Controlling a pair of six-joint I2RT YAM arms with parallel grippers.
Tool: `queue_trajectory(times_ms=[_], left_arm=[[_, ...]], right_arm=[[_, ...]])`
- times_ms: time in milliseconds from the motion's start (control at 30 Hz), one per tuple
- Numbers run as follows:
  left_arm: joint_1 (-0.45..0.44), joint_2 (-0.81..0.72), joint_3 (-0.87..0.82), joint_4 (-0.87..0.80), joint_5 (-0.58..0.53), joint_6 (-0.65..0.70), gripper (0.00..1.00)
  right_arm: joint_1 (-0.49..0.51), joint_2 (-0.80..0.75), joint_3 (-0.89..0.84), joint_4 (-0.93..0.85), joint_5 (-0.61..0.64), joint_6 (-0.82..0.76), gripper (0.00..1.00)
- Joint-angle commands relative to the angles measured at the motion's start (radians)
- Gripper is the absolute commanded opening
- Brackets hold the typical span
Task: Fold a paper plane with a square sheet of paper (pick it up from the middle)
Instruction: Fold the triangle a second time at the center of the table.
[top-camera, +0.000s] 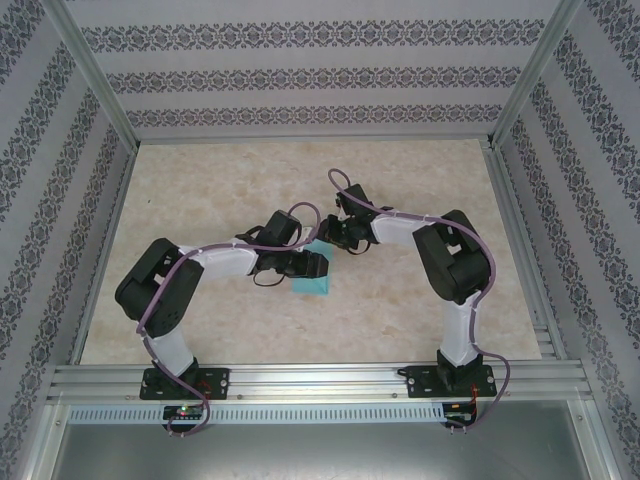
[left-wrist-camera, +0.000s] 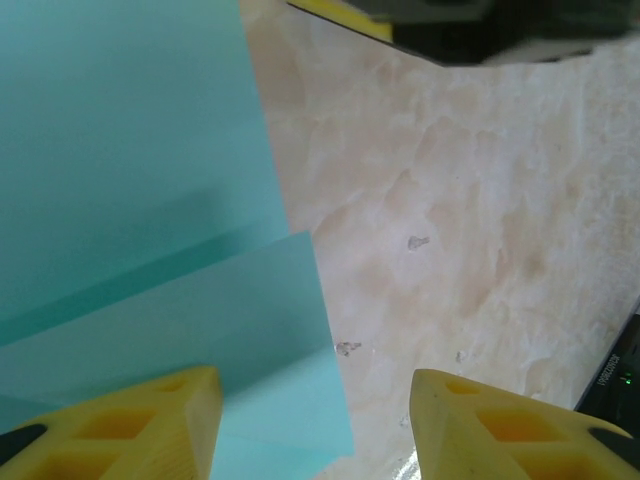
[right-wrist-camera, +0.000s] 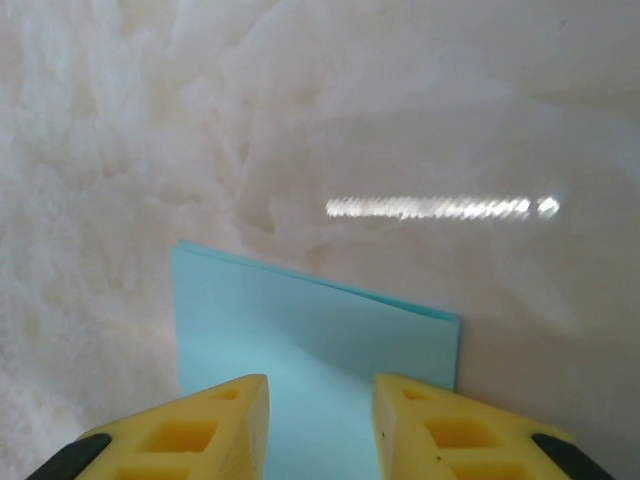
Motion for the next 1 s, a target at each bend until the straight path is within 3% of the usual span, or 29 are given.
queue_trajectory(times_ms=[0, 400, 967], left_arm=[[0.004, 0.000, 0.000, 0.053, -0.019, -0.003, 0.50], [0.004, 0.003, -0.009, 0.010, -0.066, 0.008, 0.29], [0.005, 0.014, -0.015, -0.021, -0.056, 0.010, 0.24]], right_arm=[[-0.005, -0.063, -0.025, -0.017, -0.100, -0.049, 0.34], [-0.015, -0.238, -0.199, -0.035, -0.080, -0.111, 0.33], [0.021, -0.210, -0.241, 0.023, -0.148, -0.109, 0.31]])
